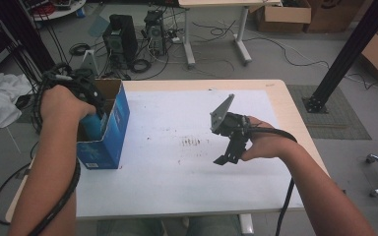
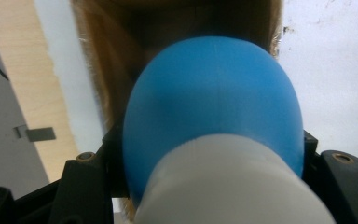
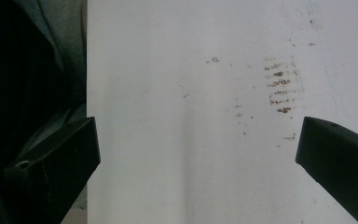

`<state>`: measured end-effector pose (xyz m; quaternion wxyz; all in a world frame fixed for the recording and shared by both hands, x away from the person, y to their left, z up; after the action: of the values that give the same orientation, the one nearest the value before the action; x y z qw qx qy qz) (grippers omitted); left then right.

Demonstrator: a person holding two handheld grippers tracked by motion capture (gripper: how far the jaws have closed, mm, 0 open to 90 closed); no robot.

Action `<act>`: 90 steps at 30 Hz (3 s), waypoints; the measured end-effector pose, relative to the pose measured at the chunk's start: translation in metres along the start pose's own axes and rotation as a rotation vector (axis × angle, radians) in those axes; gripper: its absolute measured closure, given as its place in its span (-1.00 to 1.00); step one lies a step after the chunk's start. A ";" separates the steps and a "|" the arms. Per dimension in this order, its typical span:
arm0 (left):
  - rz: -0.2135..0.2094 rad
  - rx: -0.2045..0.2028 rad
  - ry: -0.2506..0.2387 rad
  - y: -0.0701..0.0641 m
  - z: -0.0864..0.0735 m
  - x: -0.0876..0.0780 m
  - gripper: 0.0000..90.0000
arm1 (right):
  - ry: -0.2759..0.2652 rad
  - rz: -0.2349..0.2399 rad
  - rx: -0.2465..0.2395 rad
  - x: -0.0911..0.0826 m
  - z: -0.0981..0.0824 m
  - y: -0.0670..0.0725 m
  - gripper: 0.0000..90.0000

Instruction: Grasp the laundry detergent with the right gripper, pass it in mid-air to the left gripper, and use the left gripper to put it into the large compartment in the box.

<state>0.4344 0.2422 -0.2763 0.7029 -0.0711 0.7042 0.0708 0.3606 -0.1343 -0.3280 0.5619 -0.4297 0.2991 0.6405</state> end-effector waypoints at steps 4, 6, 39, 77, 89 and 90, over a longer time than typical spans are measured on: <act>0.015 -0.004 0.002 0.000 0.001 0.015 -0.13 | -0.006 0.002 0.002 0.001 0.000 0.000 -1.00; 0.027 0.000 0.004 0.000 0.002 0.021 -0.13 | -0.007 0.001 0.001 0.001 0.000 0.000 -1.00; 0.002 -0.029 -0.037 0.010 0.004 0.054 -0.14 | -0.035 0.005 0.004 0.003 -0.005 0.004 -1.00; 0.019 0.009 -0.067 0.006 -0.006 0.029 -0.35 | -0.054 0.009 -0.003 0.004 -0.005 0.009 -1.00; 0.017 0.051 -0.104 0.001 -0.009 0.000 -0.55 | -0.049 0.017 -0.007 0.007 -0.003 0.009 -1.00; 0.013 0.057 -0.107 0.000 -0.009 -0.003 -0.58 | -0.048 0.017 -0.007 0.007 -0.003 0.009 -1.00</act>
<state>0.4255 0.2401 -0.2737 0.7409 -0.0426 0.6677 0.0589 0.3522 -0.1351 -0.3362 0.5620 -0.4134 0.2869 0.6564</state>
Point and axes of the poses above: each handheld gripper's, and its own axes: x roughly forward along the jaws, z roughly out of its top, y roughly to its left, the point moved 4 cm from there along x, roughly forward along the jaws, and after that the axes turned 15 degrees about -x, right-handed, at the moved point
